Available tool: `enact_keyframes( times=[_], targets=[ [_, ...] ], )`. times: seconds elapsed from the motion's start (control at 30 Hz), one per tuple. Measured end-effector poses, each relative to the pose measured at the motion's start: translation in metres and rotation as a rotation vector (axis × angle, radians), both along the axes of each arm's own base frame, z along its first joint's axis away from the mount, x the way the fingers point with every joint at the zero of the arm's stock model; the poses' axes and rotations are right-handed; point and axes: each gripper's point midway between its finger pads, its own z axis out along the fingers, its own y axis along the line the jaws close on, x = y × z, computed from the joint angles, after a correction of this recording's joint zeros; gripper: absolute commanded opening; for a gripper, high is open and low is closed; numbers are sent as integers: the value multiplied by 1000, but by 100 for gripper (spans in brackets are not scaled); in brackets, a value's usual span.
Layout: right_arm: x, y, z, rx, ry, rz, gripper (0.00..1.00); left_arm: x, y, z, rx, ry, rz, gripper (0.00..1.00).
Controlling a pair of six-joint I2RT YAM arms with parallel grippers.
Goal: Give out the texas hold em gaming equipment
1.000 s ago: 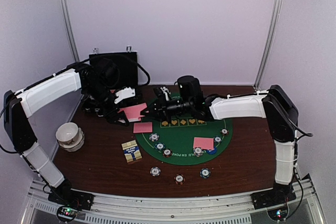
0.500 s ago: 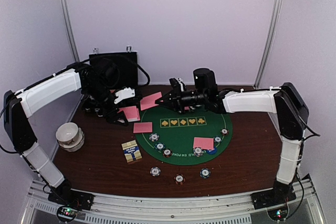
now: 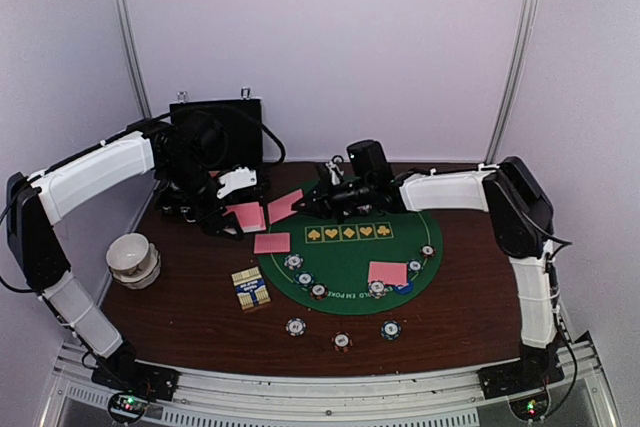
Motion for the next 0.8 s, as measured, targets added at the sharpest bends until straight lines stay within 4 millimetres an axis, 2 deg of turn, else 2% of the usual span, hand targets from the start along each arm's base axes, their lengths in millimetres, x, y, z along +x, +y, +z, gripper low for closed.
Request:
enact_keyframes(
  times=[0.2,0.4,0.6,0.8],
  targets=[
    [4,29,-53,-104,27,25,0,-1,1,3,-5,-7,0,0],
    [8,44,-81,-179,18,30,1,-1,0,4,-8,-10,-1,0],
    [16,45,-97,-233,7,16,16,-2,1,4,-8,-8,-1,0],
    [17,42,-100,-269,-10,18,36,-2,0,4,-9,-7,-2,0]
  ],
)
